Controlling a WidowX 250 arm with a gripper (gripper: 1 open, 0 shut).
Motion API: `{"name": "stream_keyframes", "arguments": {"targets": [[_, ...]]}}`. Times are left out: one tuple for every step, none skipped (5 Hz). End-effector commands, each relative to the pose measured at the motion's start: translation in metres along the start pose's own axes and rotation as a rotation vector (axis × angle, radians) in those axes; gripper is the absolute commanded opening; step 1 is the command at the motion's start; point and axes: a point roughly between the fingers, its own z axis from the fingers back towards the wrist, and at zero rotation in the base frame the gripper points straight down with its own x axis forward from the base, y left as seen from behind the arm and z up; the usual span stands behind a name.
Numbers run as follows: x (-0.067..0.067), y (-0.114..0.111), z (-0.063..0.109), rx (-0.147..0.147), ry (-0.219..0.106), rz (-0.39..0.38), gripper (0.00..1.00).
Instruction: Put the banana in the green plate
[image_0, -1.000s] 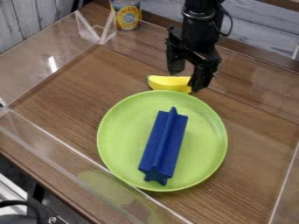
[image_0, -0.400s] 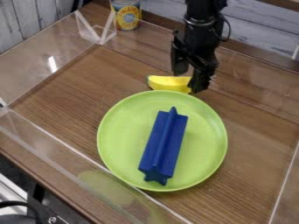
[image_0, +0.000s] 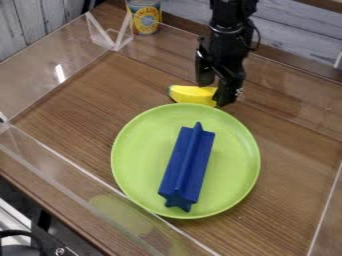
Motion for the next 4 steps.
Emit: {"name": "stream_keyframes", "arguments": {"targets": [[0.0062,0.01,0.0096,0.029,-0.042,0.0,1.0],[0.0063,0.0126,0.0065,0.029,-0.044,-0.001,1.0],[0.0064,0.0143,0.0032,0.028,-0.046,-0.002,1.0],[0.0066,0.0161,-0.0002,0.027,-0.048,-0.002,1.0]]}}
